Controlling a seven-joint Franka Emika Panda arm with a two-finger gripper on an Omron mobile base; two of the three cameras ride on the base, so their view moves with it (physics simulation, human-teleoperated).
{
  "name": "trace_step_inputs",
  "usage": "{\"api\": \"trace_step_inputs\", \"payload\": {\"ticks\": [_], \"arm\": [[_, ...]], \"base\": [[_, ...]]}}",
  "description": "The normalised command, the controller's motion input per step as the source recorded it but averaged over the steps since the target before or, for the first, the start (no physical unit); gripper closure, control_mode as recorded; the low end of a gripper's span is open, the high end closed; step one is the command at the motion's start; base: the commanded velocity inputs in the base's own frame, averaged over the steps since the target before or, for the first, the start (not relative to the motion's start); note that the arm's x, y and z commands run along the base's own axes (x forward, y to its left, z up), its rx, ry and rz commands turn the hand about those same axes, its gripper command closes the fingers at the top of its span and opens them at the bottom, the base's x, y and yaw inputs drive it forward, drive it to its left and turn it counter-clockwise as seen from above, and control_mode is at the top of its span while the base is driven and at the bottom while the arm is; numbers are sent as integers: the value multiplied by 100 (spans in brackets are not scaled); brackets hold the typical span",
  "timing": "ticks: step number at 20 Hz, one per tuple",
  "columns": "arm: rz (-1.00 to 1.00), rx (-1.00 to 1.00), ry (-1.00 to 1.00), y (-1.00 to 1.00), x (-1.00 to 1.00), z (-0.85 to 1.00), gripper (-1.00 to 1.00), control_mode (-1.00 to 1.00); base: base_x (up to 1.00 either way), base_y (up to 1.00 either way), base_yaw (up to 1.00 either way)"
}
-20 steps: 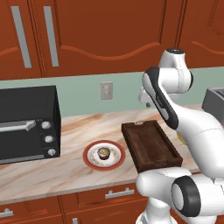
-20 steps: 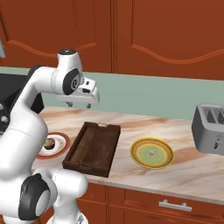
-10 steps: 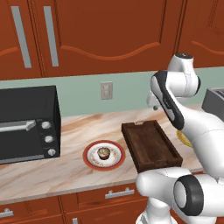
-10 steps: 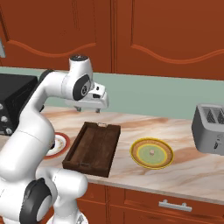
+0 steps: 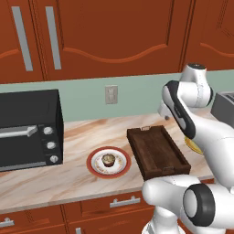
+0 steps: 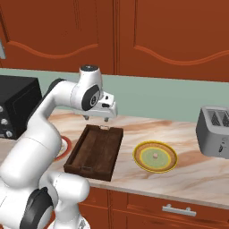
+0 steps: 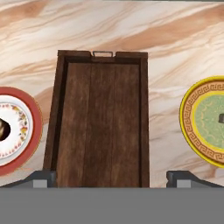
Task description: Move the dessert items from the plates to the tray.
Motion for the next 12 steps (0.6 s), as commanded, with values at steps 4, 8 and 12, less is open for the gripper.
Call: {"api": "trace_step_inputs", "payload": {"ticks": [4, 8, 12], "arm": [[0, 0, 0, -25, 0, -18, -100, -100], [0, 0, 0, -26, 0, -15, -100, -100], [0, 0, 0, -25, 0, -14, -100, -100]], "base": [[0, 0, 0], [0, 0, 0], [0, 0, 0]]}}
